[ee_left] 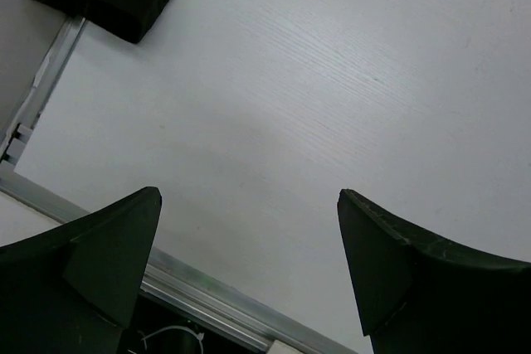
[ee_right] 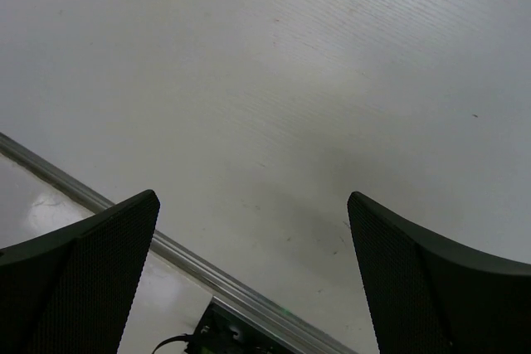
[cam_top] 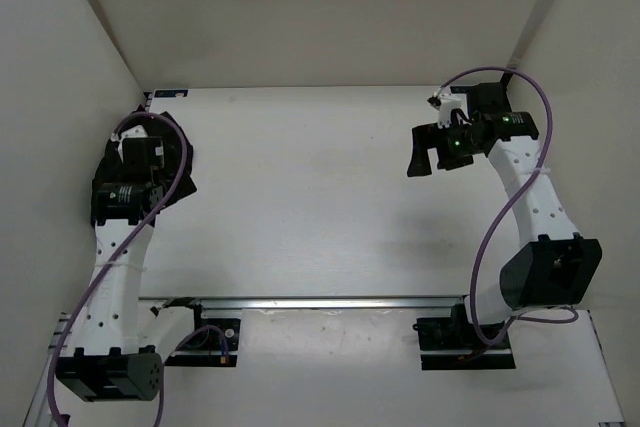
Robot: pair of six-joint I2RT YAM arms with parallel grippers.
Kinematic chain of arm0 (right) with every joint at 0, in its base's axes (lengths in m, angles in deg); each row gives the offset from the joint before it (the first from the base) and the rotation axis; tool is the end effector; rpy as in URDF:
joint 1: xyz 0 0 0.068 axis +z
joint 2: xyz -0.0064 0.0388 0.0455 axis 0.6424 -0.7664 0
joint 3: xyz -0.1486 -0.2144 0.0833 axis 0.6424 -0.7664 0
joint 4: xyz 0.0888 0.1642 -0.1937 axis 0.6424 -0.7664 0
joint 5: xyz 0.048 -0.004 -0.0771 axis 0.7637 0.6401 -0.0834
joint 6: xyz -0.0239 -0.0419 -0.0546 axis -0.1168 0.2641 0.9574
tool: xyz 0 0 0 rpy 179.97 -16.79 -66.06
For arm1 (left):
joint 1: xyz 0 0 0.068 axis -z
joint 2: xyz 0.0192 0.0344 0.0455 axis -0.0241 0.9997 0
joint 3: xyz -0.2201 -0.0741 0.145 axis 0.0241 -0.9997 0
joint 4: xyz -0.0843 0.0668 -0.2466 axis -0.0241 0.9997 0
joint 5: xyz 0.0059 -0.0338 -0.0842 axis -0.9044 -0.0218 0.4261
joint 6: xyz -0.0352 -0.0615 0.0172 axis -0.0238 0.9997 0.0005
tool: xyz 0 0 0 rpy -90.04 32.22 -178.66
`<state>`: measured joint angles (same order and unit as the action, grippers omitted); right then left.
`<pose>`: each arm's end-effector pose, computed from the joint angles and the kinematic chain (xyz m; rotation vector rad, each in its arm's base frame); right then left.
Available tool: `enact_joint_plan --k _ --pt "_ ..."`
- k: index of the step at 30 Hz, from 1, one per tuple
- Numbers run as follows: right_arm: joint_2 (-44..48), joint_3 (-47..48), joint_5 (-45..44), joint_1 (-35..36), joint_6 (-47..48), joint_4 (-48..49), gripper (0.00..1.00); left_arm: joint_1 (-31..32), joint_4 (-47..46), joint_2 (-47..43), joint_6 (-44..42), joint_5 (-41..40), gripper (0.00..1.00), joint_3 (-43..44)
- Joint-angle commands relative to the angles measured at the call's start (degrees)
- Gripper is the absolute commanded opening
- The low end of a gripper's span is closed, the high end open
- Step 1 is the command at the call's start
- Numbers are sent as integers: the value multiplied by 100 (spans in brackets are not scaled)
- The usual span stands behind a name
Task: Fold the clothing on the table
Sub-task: Move the skirt to the center of the board
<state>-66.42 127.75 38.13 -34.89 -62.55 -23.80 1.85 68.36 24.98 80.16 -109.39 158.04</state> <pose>0.3160 0.0508 0.3273 -0.4892 2.4746 0.4530 0.2003 0.0186 0.3453 -0.6062 2.3207 0.2287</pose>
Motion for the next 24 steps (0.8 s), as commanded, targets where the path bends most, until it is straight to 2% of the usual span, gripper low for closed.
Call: enact_joint_plan --k 1,5,7,9,10,13,16,18,21,24 --pt "187 13 181 133 -72 -3 99 -318 -1 -330 207 140 99 -184" --pt "38 -74 -57 11 -63 103 99 -354 -955 -428 -847 -122 98 -429" --pt "-120 -31 -101 -138 -81 199 100 -468 -1870 61 -1163 -534 99 -571" --pt "-261 65 -102 -235 -116 138 99 -513 -2232 772 -1296 -851 99 -266" --pt "-418 144 -119 -305 -64 77 99 -408 -2225 1073 -1357 -1340 99 50" --pt "-779 574 -233 -402 120 -204 100 -302 -1996 2724 -1586 -1941 98 825" --pt "-885 733 -356 -447 331 -283 99 -135 -1946 3515 -1508 -2258 99 1010" --pt "-946 874 -374 -499 472 -363 99 -222 -1429 4087 -808 -2294 98 1308" --pt "-1034 1050 -496 -639 622 -521 99 -749 -663 4730 45 -2127 98 1678" --pt "-1166 1164 -576 -798 744 -714 99 -838 -844 4934 5 -2197 97 1583"
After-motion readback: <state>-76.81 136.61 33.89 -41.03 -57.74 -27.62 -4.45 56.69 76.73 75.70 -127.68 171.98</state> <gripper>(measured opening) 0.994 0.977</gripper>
